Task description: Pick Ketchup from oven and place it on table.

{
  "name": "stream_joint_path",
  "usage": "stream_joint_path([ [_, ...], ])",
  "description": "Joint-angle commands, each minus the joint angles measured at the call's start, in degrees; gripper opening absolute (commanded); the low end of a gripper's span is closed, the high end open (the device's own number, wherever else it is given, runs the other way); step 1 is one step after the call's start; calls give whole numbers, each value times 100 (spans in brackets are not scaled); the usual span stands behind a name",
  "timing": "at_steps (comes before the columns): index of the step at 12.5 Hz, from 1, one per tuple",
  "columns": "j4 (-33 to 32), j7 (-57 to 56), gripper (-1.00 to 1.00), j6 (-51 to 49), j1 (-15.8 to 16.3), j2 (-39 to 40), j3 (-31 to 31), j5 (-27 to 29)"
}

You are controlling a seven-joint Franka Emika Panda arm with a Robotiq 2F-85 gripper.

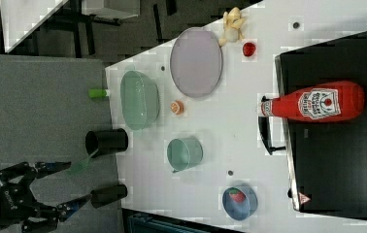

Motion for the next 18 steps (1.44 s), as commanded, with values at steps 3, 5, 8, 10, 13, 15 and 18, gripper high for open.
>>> stream_joint_path([
  [3, -323, 220, 100, 820, -316, 1098, -1088, 93],
  [5, -320, 220, 100, 1272, -346, 1426, -1566, 93],
  [8, -276, 220, 100, 2054, -361, 2004, -2156, 93],
  [10, -185, 220, 100, 2521, -365, 2438, -2426, 94],
  [13, 44, 220, 100, 2877, -375, 3114, -2747, 121],
  [15, 219, 220, 100, 3132, -413, 3551, -2955, 309],
  [18, 386, 220, 100, 3433, -537, 4142, -3112, 1010],
])
